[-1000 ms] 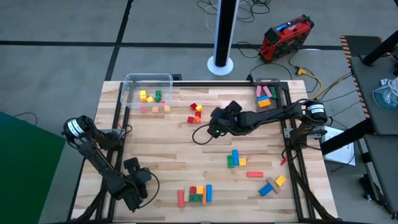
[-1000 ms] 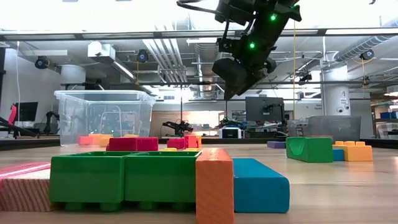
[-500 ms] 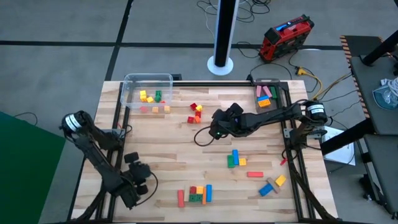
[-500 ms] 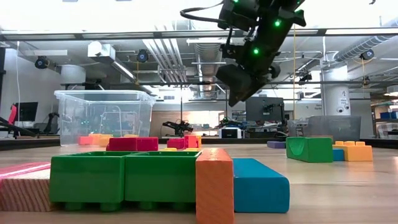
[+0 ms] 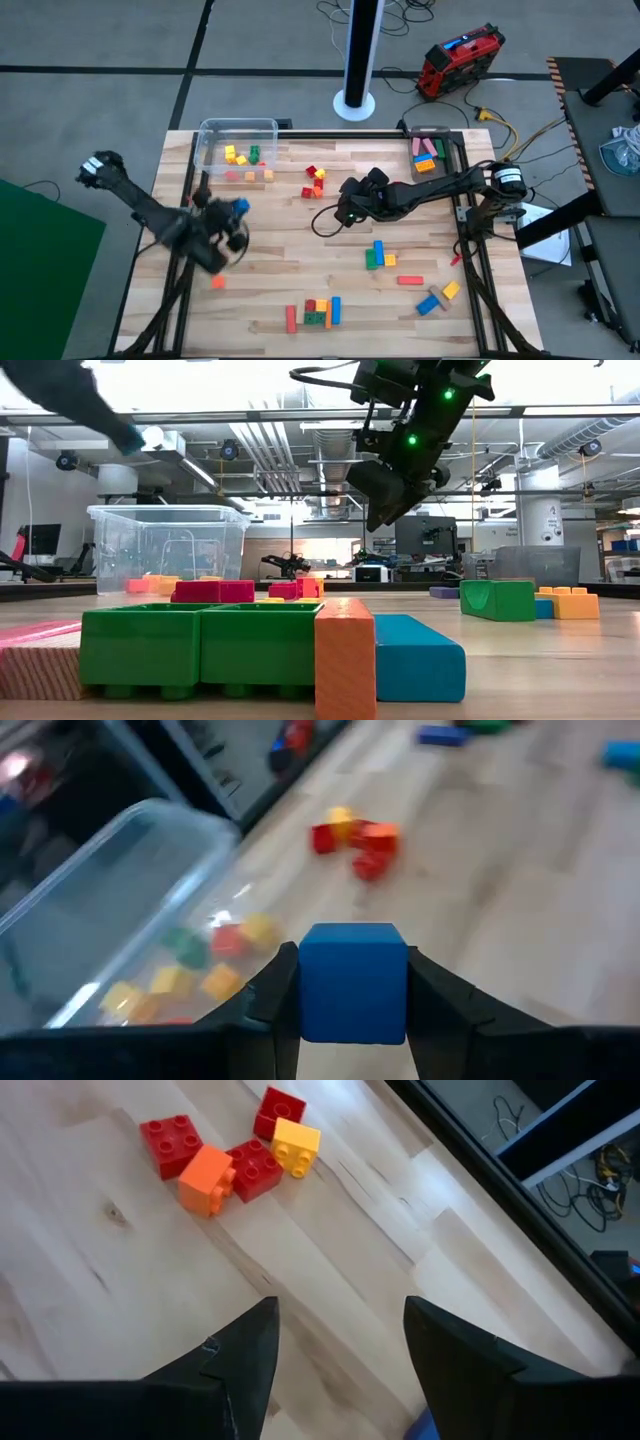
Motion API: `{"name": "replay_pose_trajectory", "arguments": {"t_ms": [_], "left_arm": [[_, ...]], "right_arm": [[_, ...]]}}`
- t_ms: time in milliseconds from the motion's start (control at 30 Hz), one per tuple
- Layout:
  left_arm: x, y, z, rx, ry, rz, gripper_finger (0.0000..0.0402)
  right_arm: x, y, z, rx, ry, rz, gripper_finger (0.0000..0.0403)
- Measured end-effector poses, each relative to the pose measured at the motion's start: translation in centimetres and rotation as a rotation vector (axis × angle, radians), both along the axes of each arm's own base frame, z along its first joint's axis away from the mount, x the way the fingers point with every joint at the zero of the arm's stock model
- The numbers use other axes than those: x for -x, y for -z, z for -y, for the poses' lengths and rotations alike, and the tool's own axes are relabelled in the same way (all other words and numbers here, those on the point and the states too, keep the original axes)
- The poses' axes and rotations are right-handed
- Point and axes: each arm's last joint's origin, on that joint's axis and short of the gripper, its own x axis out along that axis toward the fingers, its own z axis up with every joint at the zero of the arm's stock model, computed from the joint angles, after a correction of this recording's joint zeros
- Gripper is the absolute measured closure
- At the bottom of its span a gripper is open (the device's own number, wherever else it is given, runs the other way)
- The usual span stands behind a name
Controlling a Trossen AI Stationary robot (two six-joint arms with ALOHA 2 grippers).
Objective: Sort blocks by size
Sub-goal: Put the blue square wooden block into the transparent bin
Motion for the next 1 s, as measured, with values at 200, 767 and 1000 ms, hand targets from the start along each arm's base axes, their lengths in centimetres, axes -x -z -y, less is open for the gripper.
{"name": "replay_pose_trajectory", "arguments": {"t_ms": [200,767,1000], "left_arm": [[-0.4,-2.0,-5.6,0.037,-0.258,0.077,0.0285],[-1.0,-3.5,-20.2,0.203,-0.378,-0.108,0.0285],[0.2,-2.8,-25.1,0.325,-0.447,-0.149,0.0283]], "right_arm": [[-0.1,0.0,0.0,-0.005,-0.003,0.009,0.0211],[-0.1,0.2,0.0,-0.012,0.000,0.033,0.0220],[-0.2,0.2,0.0,-0.008,-0.006,0.037,0.0216]]}}
